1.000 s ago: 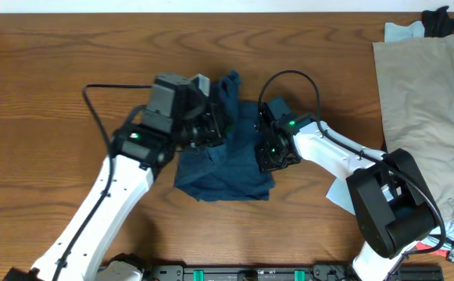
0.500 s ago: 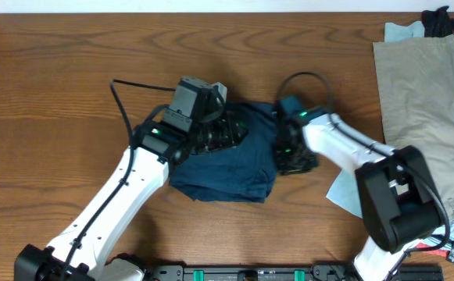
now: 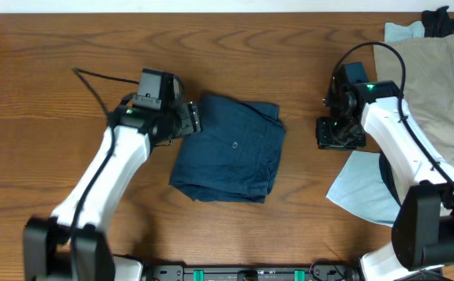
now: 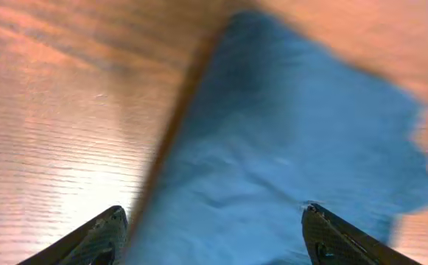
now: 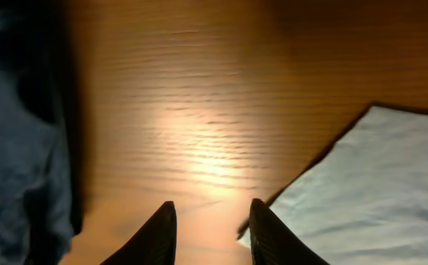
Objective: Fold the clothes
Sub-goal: 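Carry the folded shorts with the left gripper to the table's left side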
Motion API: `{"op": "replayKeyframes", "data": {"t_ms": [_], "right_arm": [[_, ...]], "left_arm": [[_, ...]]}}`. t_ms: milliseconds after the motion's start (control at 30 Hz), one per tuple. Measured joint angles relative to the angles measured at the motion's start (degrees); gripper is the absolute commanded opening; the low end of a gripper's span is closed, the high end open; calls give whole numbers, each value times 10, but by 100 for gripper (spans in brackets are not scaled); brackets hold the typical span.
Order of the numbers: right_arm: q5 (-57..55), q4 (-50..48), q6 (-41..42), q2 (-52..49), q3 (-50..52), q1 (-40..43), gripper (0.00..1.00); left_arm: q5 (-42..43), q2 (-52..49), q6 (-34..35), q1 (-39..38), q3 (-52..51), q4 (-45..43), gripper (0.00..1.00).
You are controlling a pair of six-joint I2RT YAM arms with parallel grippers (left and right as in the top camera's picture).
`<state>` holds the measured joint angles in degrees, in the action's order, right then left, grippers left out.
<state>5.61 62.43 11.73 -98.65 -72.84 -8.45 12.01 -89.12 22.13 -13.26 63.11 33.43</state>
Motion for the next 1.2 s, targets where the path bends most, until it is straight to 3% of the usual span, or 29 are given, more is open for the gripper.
{"op": "replayKeyframes", "data": {"t_ms": [167, 267, 300, 400, 733, 1067, 1100, 1200], "right_arm": [[16, 8, -5, 0, 0, -6, 33], [21, 10, -7, 0, 0, -13, 32], [23, 10, -7, 0, 0, -15, 32], [25, 10, -7, 0, 0, -16, 32], [25, 10, -7, 0, 0, -16, 33], [25, 11, -7, 0, 0, -16, 33], [25, 11, -7, 0, 0, -16, 33], [25, 10, -7, 0, 0, -16, 33]], "left_arm": [[-9, -84, -28, 1, 0, 0, 78], [-8, -129, -32, 1, 0, 0, 60], [-6, -140, -36, 1, 0, 0, 52], [-1, -153, -41, 1, 0, 0, 6], [10, -146, -53, 40, 1, -27, 6], [-26, -70, 20, 296, 34, -30, 6], [-31, -59, 37, 333, 36, -27, 7], [-37, -41, 79, 417, 39, -2, 88]]}}
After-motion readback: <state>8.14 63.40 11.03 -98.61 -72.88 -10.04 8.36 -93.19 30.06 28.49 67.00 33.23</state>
